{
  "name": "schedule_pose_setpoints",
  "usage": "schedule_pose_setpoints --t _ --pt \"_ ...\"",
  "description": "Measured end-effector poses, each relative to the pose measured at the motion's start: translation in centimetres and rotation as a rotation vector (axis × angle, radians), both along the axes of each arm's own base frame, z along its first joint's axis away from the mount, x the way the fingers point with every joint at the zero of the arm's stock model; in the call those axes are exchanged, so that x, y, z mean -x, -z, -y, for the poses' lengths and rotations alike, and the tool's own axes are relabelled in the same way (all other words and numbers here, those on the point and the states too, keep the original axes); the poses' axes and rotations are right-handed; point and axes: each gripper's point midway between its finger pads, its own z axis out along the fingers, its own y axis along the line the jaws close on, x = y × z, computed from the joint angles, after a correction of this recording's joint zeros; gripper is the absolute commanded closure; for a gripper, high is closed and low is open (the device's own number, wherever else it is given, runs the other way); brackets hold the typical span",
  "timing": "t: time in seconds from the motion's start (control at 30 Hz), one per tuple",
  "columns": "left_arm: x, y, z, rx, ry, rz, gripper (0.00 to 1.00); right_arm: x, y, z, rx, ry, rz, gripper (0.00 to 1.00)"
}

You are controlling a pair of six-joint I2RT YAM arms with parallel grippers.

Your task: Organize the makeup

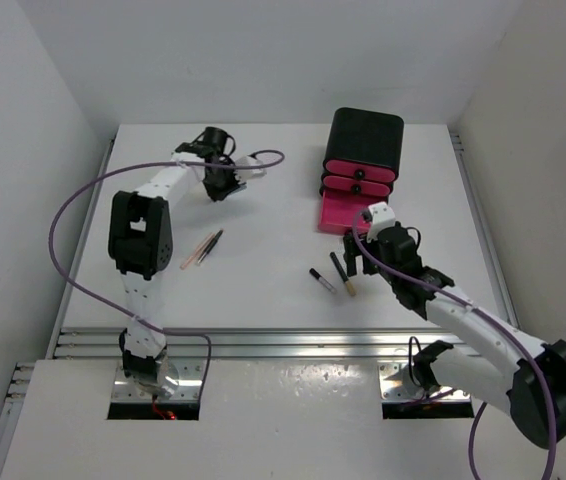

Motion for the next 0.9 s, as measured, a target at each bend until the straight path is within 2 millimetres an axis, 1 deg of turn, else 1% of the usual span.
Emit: schedule_pose_setpoints --t 0.03,0.13,0.17,0.2,0.33,0.37,0.43,0.5,0.57,0.67,0.77,0.8,0.87,0.9 --pt "0.0 -1.0 1.5 0.006 0.036 0.025 1.00 0.0 -0.1 0.5 -0.004 0.021 0.007 0.14" --pt "0.7 -4.3 7.9 0.038 0.180 0.100 1.00 0.3 0.0 2.5 -0.031 0.102 0.025 0.12" --pt "1.1 -6.0 11.8 0.063 0.260 0.143 1.00 0.5 0.3 3.2 -0.037 0.129 0.025 0.12" --pt "1.4 -7.2 14.6 0.087 0.316 0.178 1.00 0.7 0.6 4.1 -0.047 0.161 0.024 0.12" --pt "3.6 -11.3 24.3 0.187 0.501 0.292 1.00 2.3 2.6 6.5 -0.063 0.250 -0.019 0.12" --pt "4.0 -12.2 26.3 0.211 0.535 0.324 1.00 2.7 3.0 6.9 -0.064 0.262 -0.033 0.12" --pt "4.5 -12.9 29.5 0.250 0.588 0.370 1.00 3.6 3.8 7.4 -0.059 0.273 -0.059 0.12" --pt "4.7 -12.5 31.7 0.272 0.620 0.389 1.00 4.2 4.0 7.6 -0.054 0.267 -0.076 0.12" --pt "4.9 -11.0 33.2 0.279 0.644 0.383 1.00 4.6 3.8 7.7 -0.051 0.258 -0.077 0.12" --pt "4.7 -7.8 34.4 0.261 0.662 0.360 1.00 4.9 3.5 7.8 -0.038 0.241 -0.064 0.12" --pt "3.8 -5.1 35.0 0.231 0.657 0.370 1.00 5.3 3.4 8.0 -0.019 0.223 -0.061 0.11" --pt "3.5 -4.3 35.2 0.221 0.654 0.375 0.97 5.5 3.5 8.0 -0.012 0.216 -0.067 0.09" --pt "3.1 -3.5 35.6 0.212 0.648 0.390 0.92 5.8 3.7 8.0 0.003 0.200 -0.080 0.09" --pt "3.0 -3.1 35.8 0.208 0.646 0.395 0.84 6.0 4.0 7.9 0.007 0.187 -0.092 0.09"
